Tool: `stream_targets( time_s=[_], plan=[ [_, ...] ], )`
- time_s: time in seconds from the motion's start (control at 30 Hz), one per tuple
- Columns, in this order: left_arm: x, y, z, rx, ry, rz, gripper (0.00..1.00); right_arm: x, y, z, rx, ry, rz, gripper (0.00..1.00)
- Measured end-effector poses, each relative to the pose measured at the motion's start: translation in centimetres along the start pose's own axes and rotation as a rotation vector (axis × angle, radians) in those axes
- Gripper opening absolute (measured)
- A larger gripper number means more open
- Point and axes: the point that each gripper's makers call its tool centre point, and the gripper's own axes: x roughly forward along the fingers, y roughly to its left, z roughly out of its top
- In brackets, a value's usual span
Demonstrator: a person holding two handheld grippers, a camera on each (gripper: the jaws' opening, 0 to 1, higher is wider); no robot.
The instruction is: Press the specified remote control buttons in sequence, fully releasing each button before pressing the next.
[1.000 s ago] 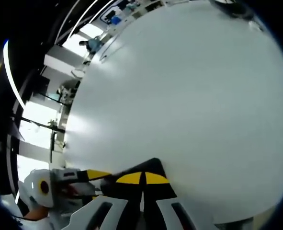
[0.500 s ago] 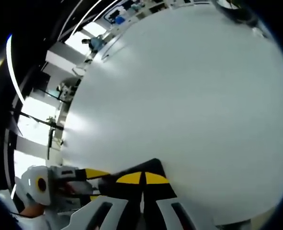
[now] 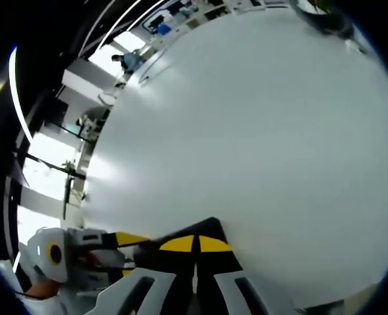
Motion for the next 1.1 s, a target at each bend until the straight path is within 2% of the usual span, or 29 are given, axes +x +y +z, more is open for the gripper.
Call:
stream_targets(
  time_s=[0.13,0.47,0.63,0.73,0.83,0.93,1.1],
  plan=[
    [0.00,0.01,-0.01,0.000,0.000,0.000,0.25,0.01,-0.09,0.05,-0.005,0.000,-0.003,0.00],
    [0.02,-0.01,0.01,-0.001,0.001,-0.001,0.25,-0.10,-0.14,0.10,0.050,0.016,0.029,0.00],
    [0.04,-0.02,0.03,0.002,-0.001,-0.003,0.25,-0.15,-0.02,0.04,0.006,0.027,0.004,0.00],
    [0.12,-0.15,0.10,0.007,-0.004,-0.010,0.25,-0.41,-0.13,0.32,-0.016,0.010,-0.011,0.00],
    [0.19,-0.20,0.13,0.010,-0.005,-0.012,0.25,-0.57,-0.31,0.63,0.006,-0.007,0.000,0.00],
    [0.20,-0.20,0.14,0.009,-0.005,-0.012,0.25,-0.52,-0.45,0.51,0.046,0.006,0.013,0.00],
    [0.20,-0.24,0.13,0.010,-0.004,-0.013,0.25,-0.49,0.10,0.42,0.025,0.004,0.017,0.00]
  ],
)
